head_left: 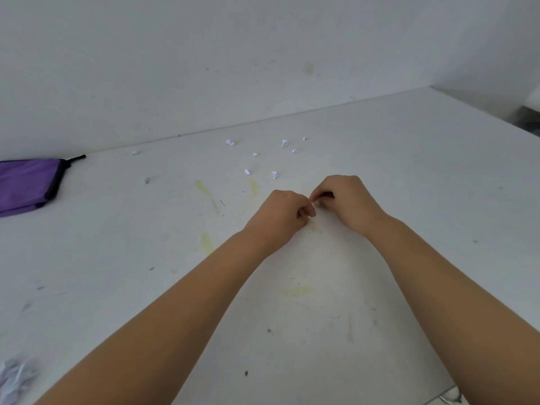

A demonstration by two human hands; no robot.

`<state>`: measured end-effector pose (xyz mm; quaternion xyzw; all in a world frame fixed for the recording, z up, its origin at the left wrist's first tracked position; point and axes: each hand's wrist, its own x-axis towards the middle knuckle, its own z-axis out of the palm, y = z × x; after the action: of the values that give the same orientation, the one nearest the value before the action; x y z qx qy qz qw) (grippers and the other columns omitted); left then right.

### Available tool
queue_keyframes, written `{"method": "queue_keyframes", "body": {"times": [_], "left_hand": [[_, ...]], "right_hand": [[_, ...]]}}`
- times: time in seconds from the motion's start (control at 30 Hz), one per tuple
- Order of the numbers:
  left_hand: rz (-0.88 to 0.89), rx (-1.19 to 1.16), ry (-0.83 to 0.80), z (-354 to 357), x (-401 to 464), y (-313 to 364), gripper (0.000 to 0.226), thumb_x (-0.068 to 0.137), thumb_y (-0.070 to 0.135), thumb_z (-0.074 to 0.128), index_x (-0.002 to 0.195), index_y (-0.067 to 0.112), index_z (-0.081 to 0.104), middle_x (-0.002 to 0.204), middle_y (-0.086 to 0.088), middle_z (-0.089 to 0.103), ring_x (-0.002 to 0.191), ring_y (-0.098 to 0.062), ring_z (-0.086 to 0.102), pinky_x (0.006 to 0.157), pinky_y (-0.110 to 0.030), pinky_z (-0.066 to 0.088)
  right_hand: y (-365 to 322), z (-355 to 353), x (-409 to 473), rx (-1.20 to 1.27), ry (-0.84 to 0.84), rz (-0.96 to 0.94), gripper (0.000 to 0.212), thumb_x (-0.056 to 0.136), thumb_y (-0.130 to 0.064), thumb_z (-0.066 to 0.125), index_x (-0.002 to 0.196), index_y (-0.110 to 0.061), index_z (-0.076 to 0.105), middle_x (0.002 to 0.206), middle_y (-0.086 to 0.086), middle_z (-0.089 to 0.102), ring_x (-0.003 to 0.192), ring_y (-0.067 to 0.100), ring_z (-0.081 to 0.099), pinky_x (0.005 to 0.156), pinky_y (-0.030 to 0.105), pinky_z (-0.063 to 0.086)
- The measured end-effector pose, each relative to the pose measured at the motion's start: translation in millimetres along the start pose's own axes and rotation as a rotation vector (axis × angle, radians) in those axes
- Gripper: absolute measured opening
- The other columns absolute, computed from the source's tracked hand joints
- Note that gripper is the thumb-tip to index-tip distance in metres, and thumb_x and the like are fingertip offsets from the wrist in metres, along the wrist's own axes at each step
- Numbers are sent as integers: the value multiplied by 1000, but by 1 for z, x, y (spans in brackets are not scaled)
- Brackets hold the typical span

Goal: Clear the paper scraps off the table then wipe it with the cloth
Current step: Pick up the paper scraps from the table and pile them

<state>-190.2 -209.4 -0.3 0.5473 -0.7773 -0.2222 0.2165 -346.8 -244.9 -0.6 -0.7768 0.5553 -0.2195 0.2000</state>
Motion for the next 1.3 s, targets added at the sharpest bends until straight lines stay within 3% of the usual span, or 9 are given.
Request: {"method": "queue_keyframes", "body": {"times": [0.1,0.23,0.33,0.5,0.6,0.7,0.8,1.07,1.3], "left_hand": [[9,103,-64,1,7,4,26,89,4,53,107,13,69,102,-5,67,94,-17,61,81,-23,45],[-8,168,-87,2,15,7,25,89,5,51,107,12,68,106,-4,65,98,-19,59,79,-25,46],[-19,122,-65,2,14,8,24,87,6,53,104,10,69,106,-5,65,97,-19,60,78,-23,45],[-174,-297,65,-15,-8,-11,14,82,8,62,91,11,71,77,3,64,73,-9,59,66,-14,45],[-271,-623,82,-48,-36,-32,9,83,7,65,92,8,68,77,-3,66,71,-10,61,73,-18,51],[-319,-814,122,-88,-72,-55,8,84,3,65,91,7,66,83,-6,66,72,-10,63,74,-15,54],[-368,-832,182,-127,-113,-84,9,85,0,63,90,7,65,86,-9,66,70,-8,64,71,-14,54],[-552,-531,210,-199,-233,-144,10,82,2,67,90,9,70,82,-4,71,70,-9,66,69,-14,54],[-638,-433,204,-193,-291,-163,9,79,6,72,86,11,73,72,-1,72,62,-4,64,65,-10,51]], "right_hand": [[5,-5,-7,303,78,163,13,83,-1,64,85,-10,72,71,-7,64,63,7,58,60,2,42],[7,-9,-17,676,114,289,8,83,-2,67,87,-8,71,76,5,67,65,14,61,69,17,52],[-2,-4,-22,916,129,364,8,82,2,66,88,-2,69,79,8,67,68,15,62,70,20,54],[-33,16,-26,1148,108,452,9,83,5,63,84,-2,68,77,9,66,69,16,61,68,19,54],[-64,28,-22,1232,81,463,8,83,7,61,85,1,66,78,11,66,66,16,61,64,17,56],[-103,49,-15,1247,-15,430,8,83,8,62,85,2,65,80,13,66,68,17,62,64,17,56],[-148,74,-11,1233,-150,375,7,83,8,62,85,3,66,81,14,67,69,17,64,65,18,56],[-258,138,-27,1149,-559,221,10,83,10,59,82,4,66,77,15,66,62,16,64,64,20,56],[-286,176,-54,762,-608,93,9,81,2,65,81,-5,70,72,7,69,64,16,64,68,23,53]]}}
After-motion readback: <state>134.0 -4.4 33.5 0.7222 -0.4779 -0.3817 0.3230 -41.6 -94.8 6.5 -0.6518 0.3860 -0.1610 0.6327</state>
